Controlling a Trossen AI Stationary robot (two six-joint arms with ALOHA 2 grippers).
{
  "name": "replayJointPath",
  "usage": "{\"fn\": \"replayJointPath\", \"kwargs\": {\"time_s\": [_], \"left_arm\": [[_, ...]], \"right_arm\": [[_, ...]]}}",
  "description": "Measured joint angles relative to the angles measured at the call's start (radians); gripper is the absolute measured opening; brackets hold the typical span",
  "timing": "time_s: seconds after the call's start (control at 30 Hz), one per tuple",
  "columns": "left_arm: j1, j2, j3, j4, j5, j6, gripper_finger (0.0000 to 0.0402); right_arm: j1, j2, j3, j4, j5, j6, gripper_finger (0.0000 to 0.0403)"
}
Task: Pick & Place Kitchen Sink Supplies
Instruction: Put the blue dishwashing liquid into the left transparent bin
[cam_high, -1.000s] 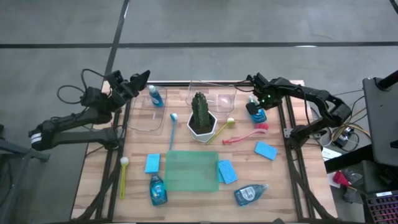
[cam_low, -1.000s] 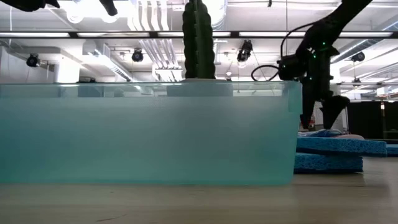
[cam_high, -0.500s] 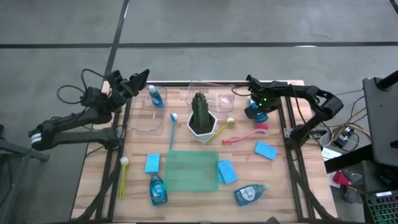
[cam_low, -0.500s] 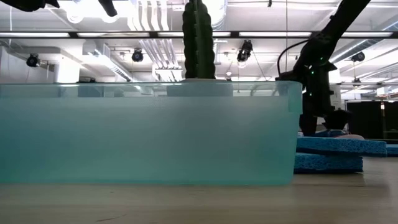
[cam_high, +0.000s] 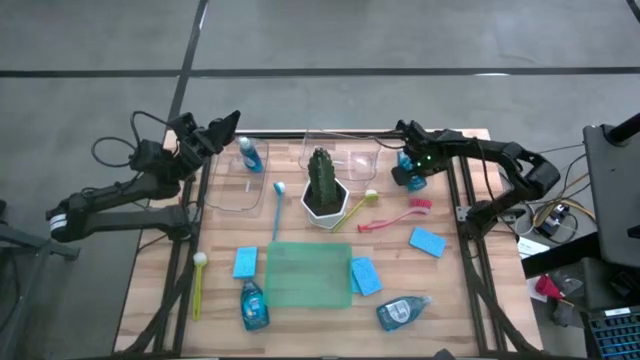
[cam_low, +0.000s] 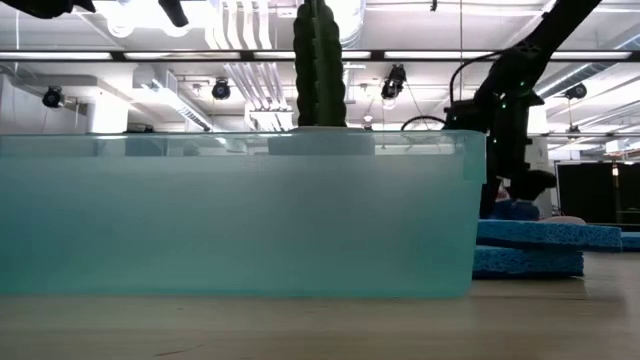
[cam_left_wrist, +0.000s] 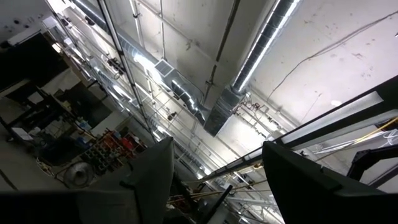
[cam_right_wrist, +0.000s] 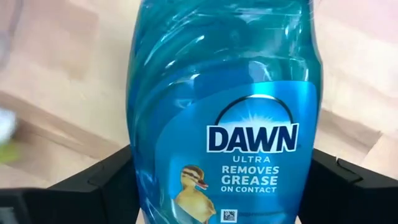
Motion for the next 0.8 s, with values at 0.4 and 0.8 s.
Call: {"fn": "replayJointPath", "kwargs": {"time_s": [0.4,0.8], "left_arm": [[0.000,0.006,0.000,0.000,-0.024,-0.013,0.0245],[0.000,0.006,0.000,0.007,-0.049,-0.080,0.0245]], "right_arm": [[0.000,-0.225,0.000,0.031,-0.048,0.075,0.0308],[0.054,-0.541,0.046,0.247,-0.118,0.147,0.0310]]}}
